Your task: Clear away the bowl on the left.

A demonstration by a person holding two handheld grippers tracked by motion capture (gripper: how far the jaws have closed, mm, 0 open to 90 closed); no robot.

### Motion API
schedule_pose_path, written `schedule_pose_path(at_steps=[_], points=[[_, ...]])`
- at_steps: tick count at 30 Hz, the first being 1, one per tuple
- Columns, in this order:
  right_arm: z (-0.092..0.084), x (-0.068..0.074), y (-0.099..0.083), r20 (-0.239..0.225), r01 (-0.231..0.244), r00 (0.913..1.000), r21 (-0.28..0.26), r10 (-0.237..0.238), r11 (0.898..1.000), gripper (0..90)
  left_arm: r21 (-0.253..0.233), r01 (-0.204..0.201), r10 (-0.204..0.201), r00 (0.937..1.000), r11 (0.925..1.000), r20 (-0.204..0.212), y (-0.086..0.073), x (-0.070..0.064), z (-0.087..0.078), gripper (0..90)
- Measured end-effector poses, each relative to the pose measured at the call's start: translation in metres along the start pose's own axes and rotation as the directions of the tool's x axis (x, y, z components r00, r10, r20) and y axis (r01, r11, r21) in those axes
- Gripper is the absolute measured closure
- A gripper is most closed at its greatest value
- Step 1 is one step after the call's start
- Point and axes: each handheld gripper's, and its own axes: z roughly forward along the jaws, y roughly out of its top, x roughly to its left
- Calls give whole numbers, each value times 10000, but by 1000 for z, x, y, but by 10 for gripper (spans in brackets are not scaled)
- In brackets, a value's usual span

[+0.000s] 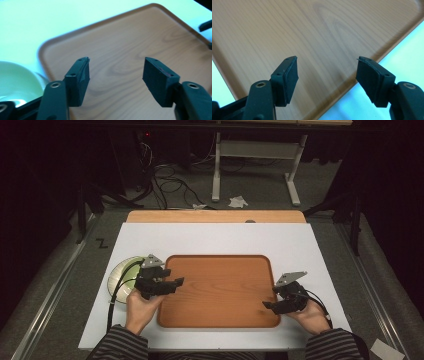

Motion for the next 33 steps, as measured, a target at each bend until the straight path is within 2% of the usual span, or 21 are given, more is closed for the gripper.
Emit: schedule_pose_path(at_steps=[1,13,19,26,31,33], points=[[0,-1,0,-50,38,10000,-75,-38,10000,355,-142,-20,19,10000,9999,-96,0,3,-4,396],[0,0,0,-42,-1,10000,-37,1,10000,356,-68,24,-27,9990,10000,-457,0,14,-14,401],[0,-1,0,-13,-10,10000,15,10,10000,356,-79,383,-387,9974,9992,-601,-1,26,-19,403],[0,0,0,-1,-1,10000,1,1,10000,356,-173,542,-553,9960,9984,-703,-2,32,-24,408],[0,0,0,-22,2,10000,-7,-2,10000,356,-123,680,-689,9926,9976,-1005,-3,39,-26,408],[0,0,0,-41,9,10000,-40,-9,10000,356,-245,857,-879,9898,9960,-1119,-4,43,-28,408]])
